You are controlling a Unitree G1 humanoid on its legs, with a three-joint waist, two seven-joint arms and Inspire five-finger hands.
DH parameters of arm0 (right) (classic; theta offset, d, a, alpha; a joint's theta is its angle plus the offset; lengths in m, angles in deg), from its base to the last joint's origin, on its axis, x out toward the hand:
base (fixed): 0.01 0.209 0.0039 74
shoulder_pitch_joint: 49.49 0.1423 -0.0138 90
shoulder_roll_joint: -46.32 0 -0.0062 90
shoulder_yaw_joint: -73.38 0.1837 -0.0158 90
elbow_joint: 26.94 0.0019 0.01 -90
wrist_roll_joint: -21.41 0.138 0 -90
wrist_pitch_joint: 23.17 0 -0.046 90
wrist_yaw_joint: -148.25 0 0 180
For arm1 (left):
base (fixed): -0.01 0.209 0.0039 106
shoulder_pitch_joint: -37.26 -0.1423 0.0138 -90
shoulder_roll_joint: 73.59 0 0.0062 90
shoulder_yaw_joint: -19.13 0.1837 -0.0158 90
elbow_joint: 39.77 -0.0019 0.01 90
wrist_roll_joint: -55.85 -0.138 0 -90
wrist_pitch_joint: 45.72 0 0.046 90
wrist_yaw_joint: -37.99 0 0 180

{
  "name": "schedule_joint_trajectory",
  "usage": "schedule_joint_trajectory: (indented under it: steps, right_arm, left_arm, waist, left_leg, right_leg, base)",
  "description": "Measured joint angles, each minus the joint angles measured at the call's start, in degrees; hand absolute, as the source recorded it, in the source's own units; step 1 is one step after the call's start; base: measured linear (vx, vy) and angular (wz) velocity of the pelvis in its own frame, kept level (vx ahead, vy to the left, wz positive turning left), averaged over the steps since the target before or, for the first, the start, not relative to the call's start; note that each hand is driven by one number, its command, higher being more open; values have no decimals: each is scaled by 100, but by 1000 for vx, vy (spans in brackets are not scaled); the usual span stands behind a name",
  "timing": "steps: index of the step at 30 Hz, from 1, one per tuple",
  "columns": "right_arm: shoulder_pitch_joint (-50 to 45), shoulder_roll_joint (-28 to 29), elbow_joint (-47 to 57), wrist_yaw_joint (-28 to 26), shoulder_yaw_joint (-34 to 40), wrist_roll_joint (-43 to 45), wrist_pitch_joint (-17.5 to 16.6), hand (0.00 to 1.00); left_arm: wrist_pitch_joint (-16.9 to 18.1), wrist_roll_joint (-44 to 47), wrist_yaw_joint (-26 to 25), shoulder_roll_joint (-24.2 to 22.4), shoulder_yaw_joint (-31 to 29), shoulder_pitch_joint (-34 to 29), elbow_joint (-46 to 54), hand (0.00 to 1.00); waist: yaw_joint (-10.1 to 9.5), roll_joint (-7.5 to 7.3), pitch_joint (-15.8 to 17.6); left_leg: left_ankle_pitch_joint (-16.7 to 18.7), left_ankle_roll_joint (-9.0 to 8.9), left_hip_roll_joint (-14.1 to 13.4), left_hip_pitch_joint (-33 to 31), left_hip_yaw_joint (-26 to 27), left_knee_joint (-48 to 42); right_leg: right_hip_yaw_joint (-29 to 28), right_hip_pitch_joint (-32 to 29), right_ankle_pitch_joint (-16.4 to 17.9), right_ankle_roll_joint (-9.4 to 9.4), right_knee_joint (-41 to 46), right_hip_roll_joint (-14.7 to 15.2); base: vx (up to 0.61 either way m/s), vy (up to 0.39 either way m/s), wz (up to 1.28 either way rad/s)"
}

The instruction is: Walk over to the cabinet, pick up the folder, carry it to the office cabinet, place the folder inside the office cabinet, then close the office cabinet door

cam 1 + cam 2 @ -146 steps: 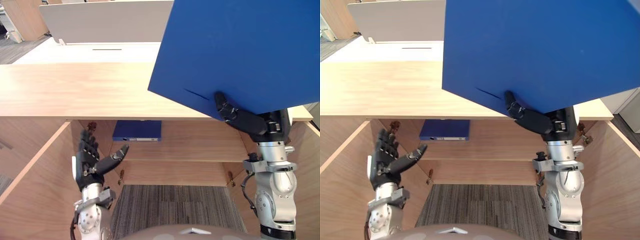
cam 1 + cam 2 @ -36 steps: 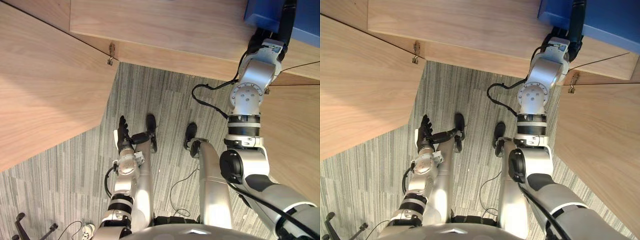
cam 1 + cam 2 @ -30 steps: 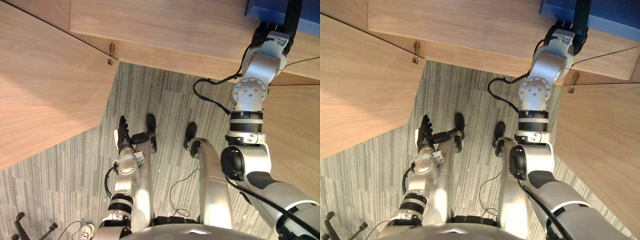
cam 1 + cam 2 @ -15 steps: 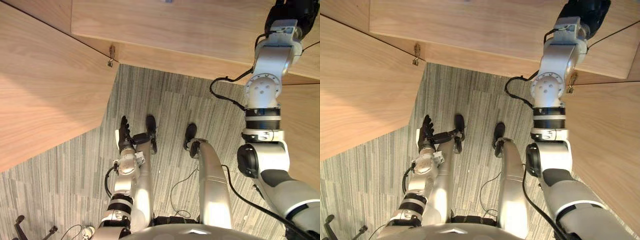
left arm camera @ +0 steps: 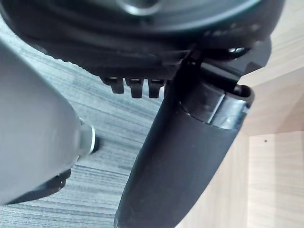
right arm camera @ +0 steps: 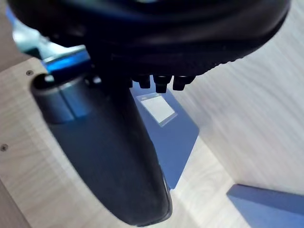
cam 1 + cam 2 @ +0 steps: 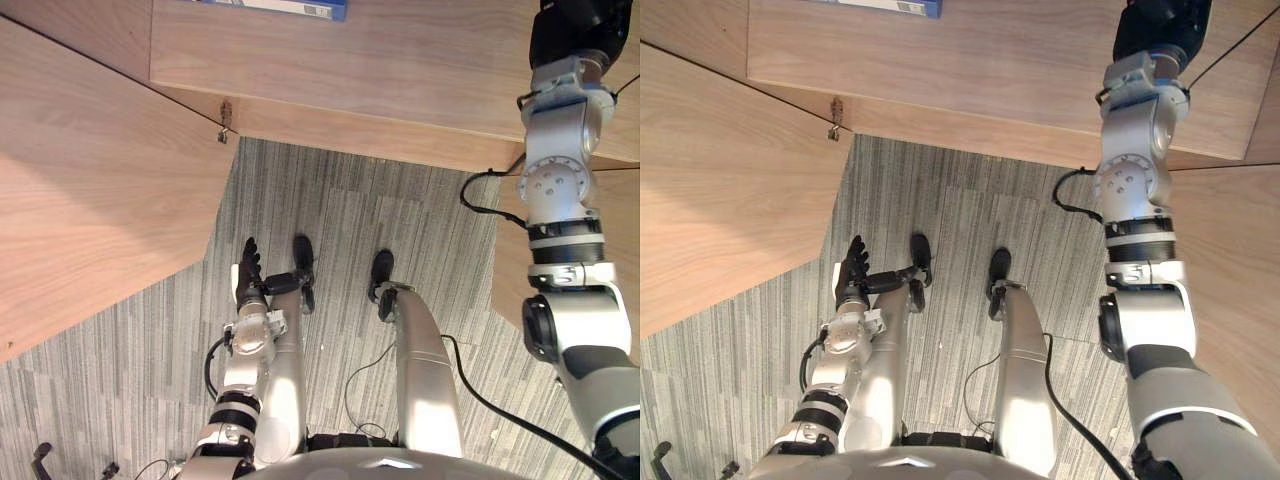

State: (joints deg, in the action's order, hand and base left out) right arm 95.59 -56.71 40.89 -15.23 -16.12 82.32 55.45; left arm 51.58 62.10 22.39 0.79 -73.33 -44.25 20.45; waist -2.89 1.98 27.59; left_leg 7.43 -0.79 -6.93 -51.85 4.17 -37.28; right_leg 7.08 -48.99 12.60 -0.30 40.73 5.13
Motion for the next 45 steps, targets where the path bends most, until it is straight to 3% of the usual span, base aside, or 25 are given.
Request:
schedule_joint_trajectory:
  steps: [8, 14, 20, 26, 30, 33, 40, 42, 44, 45]
  right_arm:
    - [-813, -708, -405, -743, -509, -191, 435, 100]
    - [-1348, -1010, -398, -1253, -642, -839, 453, 100]
    - [-1829, -1332, -214, -1420, -689, -1363, 452, 100]
    - [-2423, -2199, 627, -1699, -1355, -2474, 416, 100]
    - [-2489, -2782, 869, -1925, -1974, -3486, 350, 100]
    - [-2486, -2937, 895, -2123, -2225, -4154, 347, 100]
    - [-2649, -2988, 1019, -2089, -2258, -4628, 329, 100]
    - [-2945, -2820, 1249, -2039, -1993, -4621, 318, 100]
    - [-3278, -2281, 1516, -1892, -1486, -4614, 307, 100]
    - [-3423, -1833, 1717, -1757, -1170, -4613, 297, 0]
  left_arm:
    - [10, -2, 171, 166, 0, -85, -209, 100]
    - [23, -15, 254, 294, 1, -89, -311, 100]
    - [23, -27, 320, 383, 3, -98, -356, 100]
    - [46, -136, 378, 484, 3, -190, -367, 100]
    - [126, -244, 477, 589, 4, -312, -356, 100]
    - [131, -252, 522, 649, 0, -351, -361, 100]
    - [132, -328, 598, 652, 5, -360, -371, 100]
    - [136, -360, 597, 649, 16, -359, -369, 100]
    - [138, -361, 589, 647, 41, -357, -367, 100]
    - [138, -364, 577, 649, 53, -357, -367, 100]
  waist:
    - [14, -14, -7]
    - [18, -159, -86]
    - [5, -184, -99]
    - [8, -204, -109]
    - [11, -302, -163]
    - [-3, -404, -221]
    - [-70, -436, -240]
    - [-95, -436, -240]
    - [-110, -436, -240]
    - [-103, -436, -240]
  left_leg:
    - [15, 28, -3, 22, 21, -13]
    - [57, 91, -28, 79, 122, -34]
    - [134, 146, -57, 89, 154, -106]
    - [161, 154, -65, 89, 182, -102]
    - [171, 158, -71, 112, 195, -83]
    - [171, 159, -74, 154, 199, -75]
    - [188, 155, -80, 188, 239, -53]
    - [187, 155, -83, 188, 245, -34]
    - [188, 154, -93, 189, 253, -27]
    - [188, 155, -104, 190, 268, -32]
  right_leg:
    - [-11, 15, -2, -3, 15, 1]
    - [-87, 37, -6, -12, 8, -10]
    - [-97, 89, -9, -32, -20, -26]
    - [-105, 90, -9, -37, -77, -29]
    - [-108, 110, -10, -39, -90, -32]
    - [-101, 157, -10, -39, -114, -32]
    - [-96, 205, -14, -46, -174, -31]
    - [-95, 205, -15, -47, -193, -35]
    - [-97, 206, -17, -49, -203, -46]
    - [-104, 206, -19, -51, -217, -53]
  base:
    - [0, 0, 0]
    - [5, -8, -6]
    - [-6, 1, -5]
    - [-3, 0, -1]
    - [0, 0, 0]
    - [0, 0, 0]
    - [0, 0, 0]
    - [0, 0, 0]
    - [34, -30, -3]
    - [33, -19, -4]
